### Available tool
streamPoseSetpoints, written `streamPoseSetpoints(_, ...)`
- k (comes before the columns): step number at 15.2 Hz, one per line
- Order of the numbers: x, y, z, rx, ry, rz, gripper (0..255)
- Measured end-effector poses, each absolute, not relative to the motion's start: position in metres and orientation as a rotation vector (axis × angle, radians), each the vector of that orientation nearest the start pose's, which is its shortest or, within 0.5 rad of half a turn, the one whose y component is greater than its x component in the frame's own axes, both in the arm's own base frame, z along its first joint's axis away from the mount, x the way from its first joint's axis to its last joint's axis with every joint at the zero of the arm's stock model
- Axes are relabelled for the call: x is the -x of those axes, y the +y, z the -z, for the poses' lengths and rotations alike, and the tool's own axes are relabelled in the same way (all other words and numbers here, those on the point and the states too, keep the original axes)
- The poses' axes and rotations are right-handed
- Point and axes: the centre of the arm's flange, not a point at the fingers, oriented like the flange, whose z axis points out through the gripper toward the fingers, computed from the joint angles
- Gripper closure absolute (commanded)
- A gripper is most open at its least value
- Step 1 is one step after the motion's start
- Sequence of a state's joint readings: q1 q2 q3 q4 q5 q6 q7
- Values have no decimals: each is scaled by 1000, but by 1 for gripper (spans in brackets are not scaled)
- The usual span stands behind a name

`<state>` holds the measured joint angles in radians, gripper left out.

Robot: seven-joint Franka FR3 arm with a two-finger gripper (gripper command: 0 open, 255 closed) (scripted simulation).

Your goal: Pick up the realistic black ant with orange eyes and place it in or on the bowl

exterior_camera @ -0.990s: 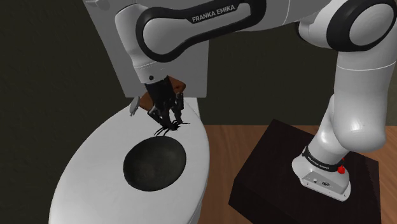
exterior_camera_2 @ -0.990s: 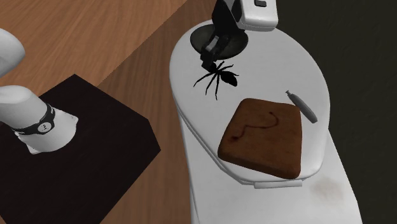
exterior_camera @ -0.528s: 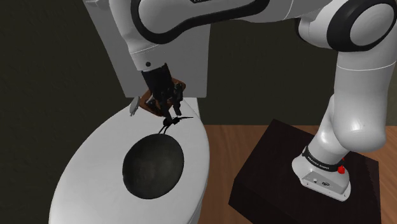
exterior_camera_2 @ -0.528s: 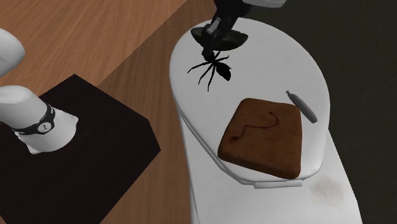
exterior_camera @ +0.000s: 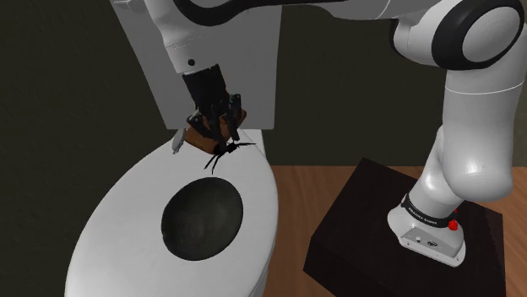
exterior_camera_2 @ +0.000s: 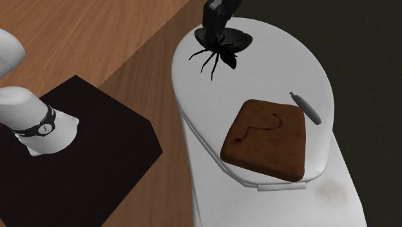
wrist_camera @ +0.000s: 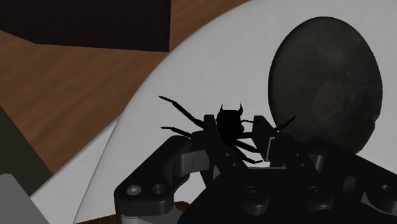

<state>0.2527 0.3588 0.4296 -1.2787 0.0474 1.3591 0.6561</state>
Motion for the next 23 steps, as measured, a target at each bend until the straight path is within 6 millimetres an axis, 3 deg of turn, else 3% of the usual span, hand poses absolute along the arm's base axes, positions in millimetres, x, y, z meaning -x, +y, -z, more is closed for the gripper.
streamPoseSetpoints(4, -507, 366, -566, 3101, -38, -491, 255)
streamPoseSetpoints(15, -423, 473, -588, 3101, -41, -491, 255)
streamPoseSetpoints(23, -418, 484, -553, 3101, -38, -492, 255)
